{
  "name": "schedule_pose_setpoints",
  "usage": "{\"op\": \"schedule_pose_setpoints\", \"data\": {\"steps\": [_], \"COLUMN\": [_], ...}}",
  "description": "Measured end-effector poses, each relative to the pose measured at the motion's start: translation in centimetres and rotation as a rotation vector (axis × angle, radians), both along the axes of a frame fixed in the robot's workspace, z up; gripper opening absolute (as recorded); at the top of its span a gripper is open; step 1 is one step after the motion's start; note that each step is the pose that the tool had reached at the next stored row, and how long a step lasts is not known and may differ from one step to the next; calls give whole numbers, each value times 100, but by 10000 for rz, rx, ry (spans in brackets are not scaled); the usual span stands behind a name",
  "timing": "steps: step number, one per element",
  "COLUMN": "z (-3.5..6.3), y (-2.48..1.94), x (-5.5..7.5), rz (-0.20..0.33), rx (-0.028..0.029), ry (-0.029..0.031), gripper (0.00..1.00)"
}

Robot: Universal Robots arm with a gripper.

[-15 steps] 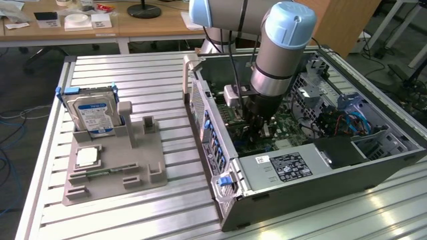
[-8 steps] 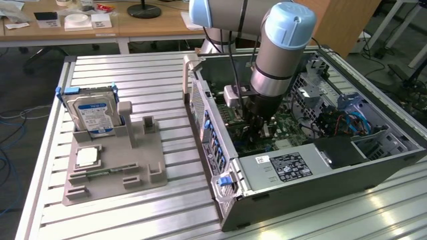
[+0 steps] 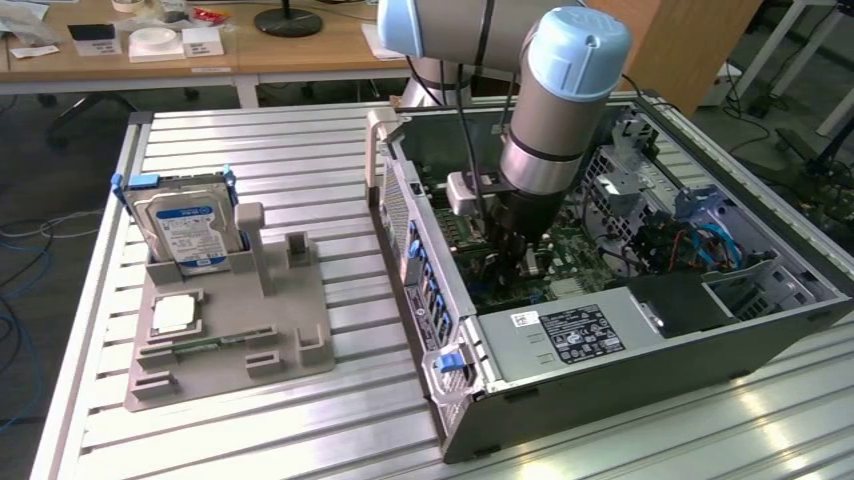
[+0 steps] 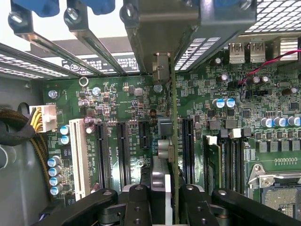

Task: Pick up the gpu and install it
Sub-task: 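Insert the gpu into the slot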

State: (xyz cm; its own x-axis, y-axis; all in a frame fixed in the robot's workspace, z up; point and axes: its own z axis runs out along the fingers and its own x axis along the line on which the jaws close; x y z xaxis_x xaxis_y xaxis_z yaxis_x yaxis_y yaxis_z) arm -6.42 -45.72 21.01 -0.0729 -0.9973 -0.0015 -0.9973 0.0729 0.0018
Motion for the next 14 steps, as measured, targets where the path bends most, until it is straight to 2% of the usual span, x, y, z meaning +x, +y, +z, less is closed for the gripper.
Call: {"op": "schedule_pose_setpoints", "data": {"steps": [6, 14], "z": [-68, -77], "y": [0, 0], "x": [-4, -3], "rz": [-1, 0], "rx": [-6, 6], "ry": [9, 1], "gripper": [28, 28]}}
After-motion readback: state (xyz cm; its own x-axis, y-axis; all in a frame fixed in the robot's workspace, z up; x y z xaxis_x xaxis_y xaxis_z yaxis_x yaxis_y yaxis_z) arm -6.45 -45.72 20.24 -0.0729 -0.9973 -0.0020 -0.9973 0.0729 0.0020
